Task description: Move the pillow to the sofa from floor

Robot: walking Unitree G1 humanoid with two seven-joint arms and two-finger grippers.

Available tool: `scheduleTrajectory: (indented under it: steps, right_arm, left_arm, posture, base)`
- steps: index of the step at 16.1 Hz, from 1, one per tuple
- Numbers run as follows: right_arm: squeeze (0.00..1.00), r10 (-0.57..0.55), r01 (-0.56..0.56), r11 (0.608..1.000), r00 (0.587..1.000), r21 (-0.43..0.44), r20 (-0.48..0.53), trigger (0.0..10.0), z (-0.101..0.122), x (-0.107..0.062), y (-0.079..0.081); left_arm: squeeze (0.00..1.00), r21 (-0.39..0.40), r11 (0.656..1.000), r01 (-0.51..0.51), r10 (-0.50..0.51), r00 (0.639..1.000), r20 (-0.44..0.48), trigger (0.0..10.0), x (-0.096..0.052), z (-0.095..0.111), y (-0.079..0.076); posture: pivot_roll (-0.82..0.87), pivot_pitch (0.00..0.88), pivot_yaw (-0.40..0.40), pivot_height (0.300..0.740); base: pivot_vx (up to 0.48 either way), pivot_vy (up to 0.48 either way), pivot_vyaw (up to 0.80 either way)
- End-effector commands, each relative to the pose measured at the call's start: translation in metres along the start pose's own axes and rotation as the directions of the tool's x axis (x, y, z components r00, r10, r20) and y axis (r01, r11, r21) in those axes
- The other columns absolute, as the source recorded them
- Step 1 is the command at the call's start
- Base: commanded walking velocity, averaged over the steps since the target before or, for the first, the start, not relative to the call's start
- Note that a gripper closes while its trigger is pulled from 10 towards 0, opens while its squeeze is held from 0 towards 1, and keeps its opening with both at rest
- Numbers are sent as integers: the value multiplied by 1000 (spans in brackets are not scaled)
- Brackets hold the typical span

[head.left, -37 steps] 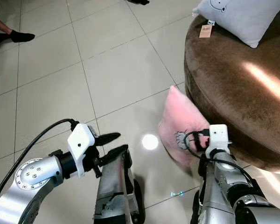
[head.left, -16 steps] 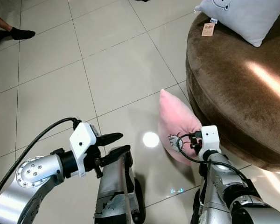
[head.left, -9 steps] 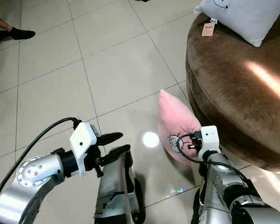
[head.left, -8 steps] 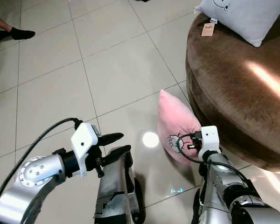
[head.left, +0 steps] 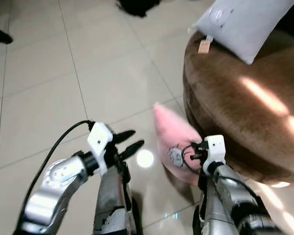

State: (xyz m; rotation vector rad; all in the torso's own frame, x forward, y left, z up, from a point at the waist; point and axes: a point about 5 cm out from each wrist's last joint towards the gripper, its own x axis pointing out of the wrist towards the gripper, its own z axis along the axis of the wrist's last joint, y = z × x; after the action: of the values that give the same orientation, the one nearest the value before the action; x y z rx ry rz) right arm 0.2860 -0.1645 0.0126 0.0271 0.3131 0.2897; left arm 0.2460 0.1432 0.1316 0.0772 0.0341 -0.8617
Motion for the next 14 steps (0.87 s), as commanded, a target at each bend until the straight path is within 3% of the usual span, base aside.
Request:
scheduleTrajectory:
  steps: [1, 2, 4, 5, 7, 8, 9, 10, 14]
  right_arm:
    - [0, 58, -59, 998, 997, 9, 48, 0, 7, 0, 9]
    - [0, 81, -84, 996, 993, 29, 84, 0, 11, -8, 15]
    - [0, 90, -113, 990, 967, 87, 238, 0, 46, -35, 31]
    - [0, 78, -107, 990, 961, 96, 267, 0, 54, -39, 32]
    - [0, -102, -29, 972, 844, 235, 527, 0, 133, -68, 32]
    - [0, -144, 1, 968, 818, 249, 556, 0, 142, -70, 30]
    - [0, -243, 96, 955, 795, 279, 557, 10000, 153, -72, 23]
    - [0, -292, 173, 951, 778, 257, 557, 10000, 162, -71, 15]
    - [0, -388, 313, 921, 784, 231, 485, 10000, 153, -69, 7]
  left_arm:
    - [0, -6, 999, -31, 31, 999, -12, 10000, -1, -6, 2]
    - [0, -17, 999, -50, 50, 999, 9, 10000, -4, -6, 1]
    - [0, -41, 995, -94, 96, 994, 55, 10000, -12, -1, 0]
    - [0, -44, 994, -103, 106, 992, 64, 10000, -12, 0, 1]
    - [0, -29, 976, -216, 218, 965, 148, 10000, -9, 13, 10]
    - [0, -20, 972, -234, 234, 959, 159, 10000, -7, 16, 12]
    - [0, 6, 960, -281, 276, 946, 169, 10000, 0, 24, 18]
    - [0, 25, 943, -333, 323, 927, 192, 10000, 14, 36, 26]
    - [0, 82, 901, -427, 407, 894, 190, 10000, 29, 34, 36]
  posture:
    - [6, 83, 100, 532]
    - [-10, 60, 101, 532]
    - [-41, 24, 107, 532]
    - [-41, 24, 107, 532]
    - [-54, 0, 107, 532]
    - [-54, 0, 107, 532]
    - [-60, 0, 108, 532]
    - [-52, 0, 109, 532]
    - [-61, 0, 121, 562]
  base:
    - [0, 0, 0]
    - [0, 0, 0]
    - [0, 0, 0]
    - [0, 0, 0]
    - [0, 0, 0]
    - [0, 0, 0]
    - [0, 0, 0]
    - [0, 0, 0]
    - [0, 0, 0]
